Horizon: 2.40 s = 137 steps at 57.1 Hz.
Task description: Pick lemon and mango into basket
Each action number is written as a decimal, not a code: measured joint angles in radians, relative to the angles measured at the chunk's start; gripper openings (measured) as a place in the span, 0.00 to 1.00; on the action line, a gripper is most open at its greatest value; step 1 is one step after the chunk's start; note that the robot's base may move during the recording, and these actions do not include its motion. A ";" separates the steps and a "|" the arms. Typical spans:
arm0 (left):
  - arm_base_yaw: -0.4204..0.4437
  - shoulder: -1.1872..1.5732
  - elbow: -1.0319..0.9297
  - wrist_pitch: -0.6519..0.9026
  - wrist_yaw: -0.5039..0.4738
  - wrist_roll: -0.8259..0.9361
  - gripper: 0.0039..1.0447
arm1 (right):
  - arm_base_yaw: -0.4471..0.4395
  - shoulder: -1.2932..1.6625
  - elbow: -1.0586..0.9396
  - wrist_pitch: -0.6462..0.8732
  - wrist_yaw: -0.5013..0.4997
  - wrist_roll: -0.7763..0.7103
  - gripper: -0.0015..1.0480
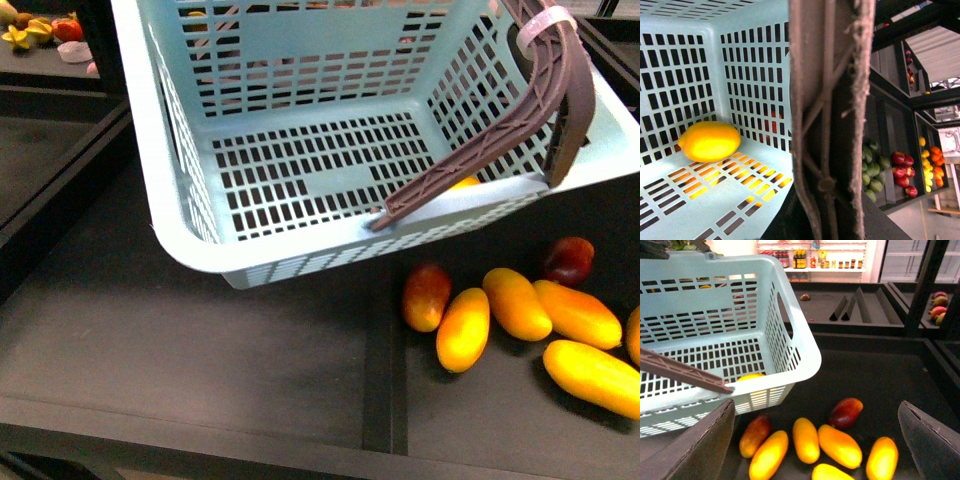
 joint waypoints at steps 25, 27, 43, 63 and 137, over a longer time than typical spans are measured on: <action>-0.026 0.000 0.000 0.000 0.040 -0.008 0.05 | -0.306 0.345 0.337 -0.178 -0.047 0.205 0.92; -0.026 0.000 0.000 0.000 0.039 -0.010 0.05 | -0.342 0.397 0.358 -0.161 -0.079 0.193 0.92; -0.018 0.000 0.000 0.000 0.006 -0.004 0.05 | -0.591 1.106 0.612 -0.014 -0.239 0.047 0.92; -0.021 0.000 0.000 0.000 0.028 -0.005 0.05 | -0.555 1.614 0.872 -0.069 -0.172 -0.036 0.92; -0.019 0.000 0.000 0.000 0.021 -0.005 0.05 | -0.510 1.742 1.108 -0.107 -0.298 0.016 0.51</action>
